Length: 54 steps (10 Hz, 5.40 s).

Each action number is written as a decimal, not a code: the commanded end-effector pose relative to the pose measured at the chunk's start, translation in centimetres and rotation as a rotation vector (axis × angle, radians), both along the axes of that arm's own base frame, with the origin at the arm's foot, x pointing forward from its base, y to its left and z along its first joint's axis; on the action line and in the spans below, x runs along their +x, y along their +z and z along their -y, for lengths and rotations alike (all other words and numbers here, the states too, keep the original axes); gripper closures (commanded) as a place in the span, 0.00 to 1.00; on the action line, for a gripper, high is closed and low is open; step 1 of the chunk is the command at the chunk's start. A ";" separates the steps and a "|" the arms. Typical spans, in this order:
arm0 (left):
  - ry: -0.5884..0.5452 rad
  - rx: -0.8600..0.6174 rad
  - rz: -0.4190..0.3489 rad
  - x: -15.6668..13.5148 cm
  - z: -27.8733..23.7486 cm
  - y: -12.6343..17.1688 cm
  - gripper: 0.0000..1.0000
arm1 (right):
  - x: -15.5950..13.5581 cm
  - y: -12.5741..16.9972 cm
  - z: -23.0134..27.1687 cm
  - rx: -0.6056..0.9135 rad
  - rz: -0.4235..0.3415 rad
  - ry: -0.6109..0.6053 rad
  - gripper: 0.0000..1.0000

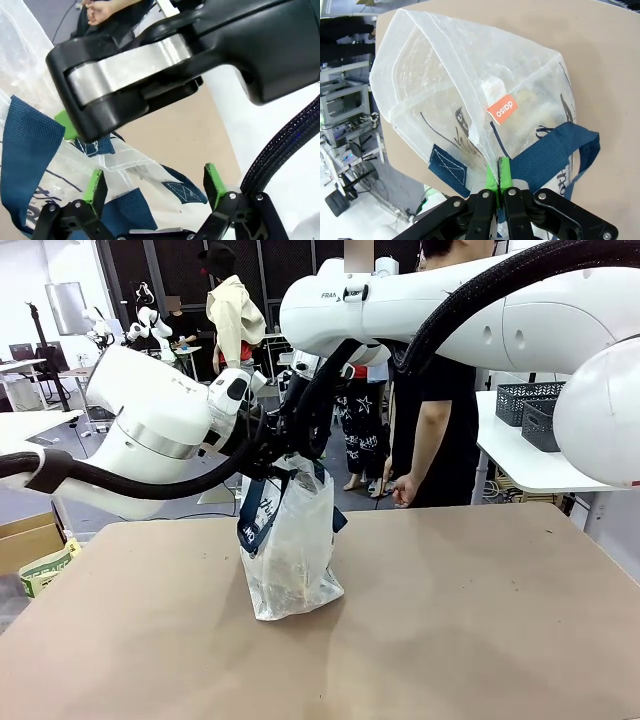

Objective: Transfer purchased items from the store into the shopping bag.
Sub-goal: Move the Reusable shopping bag to the right side of the table.

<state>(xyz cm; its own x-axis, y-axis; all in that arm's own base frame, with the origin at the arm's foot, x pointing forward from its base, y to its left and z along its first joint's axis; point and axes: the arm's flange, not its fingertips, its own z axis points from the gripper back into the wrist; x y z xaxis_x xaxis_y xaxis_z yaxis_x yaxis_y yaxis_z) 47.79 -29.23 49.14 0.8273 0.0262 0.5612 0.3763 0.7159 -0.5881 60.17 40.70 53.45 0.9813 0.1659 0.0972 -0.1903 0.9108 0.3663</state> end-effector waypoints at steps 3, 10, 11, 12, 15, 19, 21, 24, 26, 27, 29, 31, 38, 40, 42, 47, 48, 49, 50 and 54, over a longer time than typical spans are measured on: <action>-0.015 0.018 -0.015 0.9 0.4 -1.5 0.00 | 0.2 0.1 0.1 0.025 -0.022 0.025 1.00; 0.024 0.107 0.001 0.8 0.3 -1.2 0.24 | 0.3 0.0 0.2 0.026 -0.028 0.025 1.00; 0.026 0.114 0.005 0.7 0.3 -1.2 0.44 | 0.2 0.0 0.2 0.025 -0.028 0.025 1.00; 0.035 0.115 0.002 0.8 0.0 -1.2 0.64 | 0.2 -0.1 0.2 0.025 -0.028 0.032 1.00; 0.040 0.118 0.003 0.6 -0.1 -1.0 1.00 | 0.0 -0.1 0.1 0.025 -0.030 0.038 1.00; 0.051 0.154 -0.010 0.1 -1.0 0.0 1.00 | 0.0 -0.1 0.2 0.026 -0.033 0.043 1.00; 0.057 0.180 -0.002 -0.5 -1.6 1.4 1.00 | 0.0 0.0 0.2 0.025 -0.032 0.045 1.00; 0.068 0.214 -0.010 -1.1 -3.1 2.6 1.00 | 0.1 0.0 0.2 0.023 -0.031 0.044 1.00; 0.028 0.241 -0.025 -1.6 -3.5 3.0 1.00 | 0.3 -0.1 0.5 0.025 -0.023 0.070 1.00; 0.009 0.265 -0.016 -1.7 -3.7 2.9 1.00 | 0.5 -0.1 1.0 0.047 -0.012 0.122 1.00; 0.016 0.243 -0.011 -0.9 -2.8 1.4 1.00 | -0.9 0.2 -0.9 0.032 -0.032 0.044 1.00; 0.016 0.243 -0.011 -0.9 -2.8 1.4 1.00 | -0.9 0.2 -0.9 0.032 -0.032 0.044 1.00; 0.016 0.243 -0.011 -0.9 -2.8 1.4 1.00 | -1.1 2.4 0.7 0.118 -0.066 0.080 0.36; 0.016 0.243 -0.011 -0.9 -2.8 1.4 1.00 | -1.1 4.0 2.1 0.123 -0.099 0.074 0.00; 0.016 0.243 -0.011 -0.9 -2.8 1.4 1.00 | -0.8 5.9 4.2 0.120 -0.088 0.071 0.00; 0.016 0.243 -0.011 -0.9 -2.8 1.4 1.00 | -3.4 9.1 9.7 -0.090 0.055 0.497 0.00; 0.016 0.243 -0.011 -0.9 -2.8 1.4 1.00 | -4.4 9.3 11.3 -0.084 0.149 0.626 0.00; 0.016 0.243 -0.011 -0.9 -2.8 1.4 1.00 | -5.2 9.4 12.8 -0.028 0.211 0.709 0.00; 0.016 0.243 -0.011 -0.9 -2.8 1.4 1.00 | -5.9 9.3 14.2 -0.002 0.308 0.796 0.00; 0.016 0.243 -0.011 -0.9 -2.8 1.4 1.00 | -3.0 7.5 17.3 0.221 0.372 0.795 0.00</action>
<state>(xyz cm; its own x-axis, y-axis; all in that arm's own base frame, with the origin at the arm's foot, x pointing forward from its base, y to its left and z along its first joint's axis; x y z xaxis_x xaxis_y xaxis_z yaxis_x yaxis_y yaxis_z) 46.88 -26.53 50.39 0.8357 -0.1110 0.5378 0.3663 0.8424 -0.3952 58.44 23.73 62.67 0.4812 0.7313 0.4833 -0.8766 0.4034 0.2623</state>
